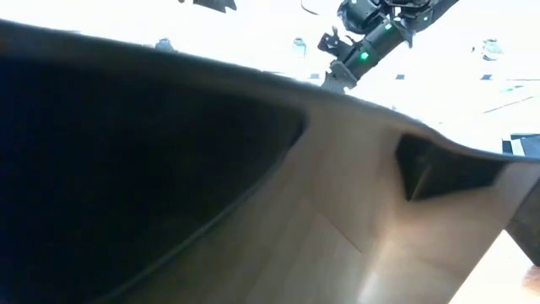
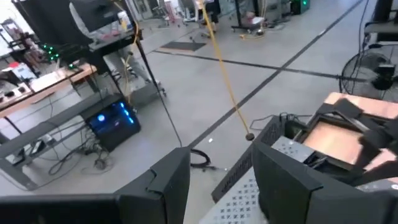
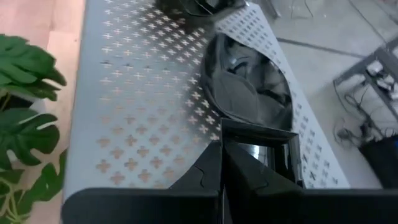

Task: Pick & Place Mini shaped plates
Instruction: Stack the square plate on top of the stacked square plates on the shelf

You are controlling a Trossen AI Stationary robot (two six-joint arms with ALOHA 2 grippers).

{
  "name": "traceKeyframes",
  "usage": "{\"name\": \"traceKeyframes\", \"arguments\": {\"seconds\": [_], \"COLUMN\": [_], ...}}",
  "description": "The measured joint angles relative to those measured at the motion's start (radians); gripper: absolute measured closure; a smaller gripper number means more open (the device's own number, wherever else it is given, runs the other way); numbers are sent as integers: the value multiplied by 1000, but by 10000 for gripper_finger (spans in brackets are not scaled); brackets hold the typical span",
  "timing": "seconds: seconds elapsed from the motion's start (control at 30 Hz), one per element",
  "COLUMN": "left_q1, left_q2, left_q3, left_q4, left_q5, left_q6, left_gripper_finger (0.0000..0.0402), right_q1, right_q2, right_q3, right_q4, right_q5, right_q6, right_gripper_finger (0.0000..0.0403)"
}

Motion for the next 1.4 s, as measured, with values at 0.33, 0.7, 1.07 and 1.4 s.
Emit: {"name": "traceKeyframes", "arguments": {"seconds": [0.33, 0.7, 1.07, 1.4], "left_q1": [94, 137, 159, 159], "left_q2": [-10, -9, -9, -9], "left_q3": [0, 0, 0, 0], "left_q4": [-23, -27, -26, -27], "left_q5": [64, 80, 80, 80], "left_q6": [1, -2, -1, -1], "left_gripper_finger": [224, 224, 224, 224], "right_q1": [-6, -24, -28, -37], "right_q2": [0, 0, 0, 0], "right_q3": [0, 0, 0, 0], "right_q4": [3, 4, 12, 12], "right_q5": [54, 55, 53, 55], "right_q6": [-87, -120, -146, -134], "right_gripper_finger": [403, 400, 399, 399]}}
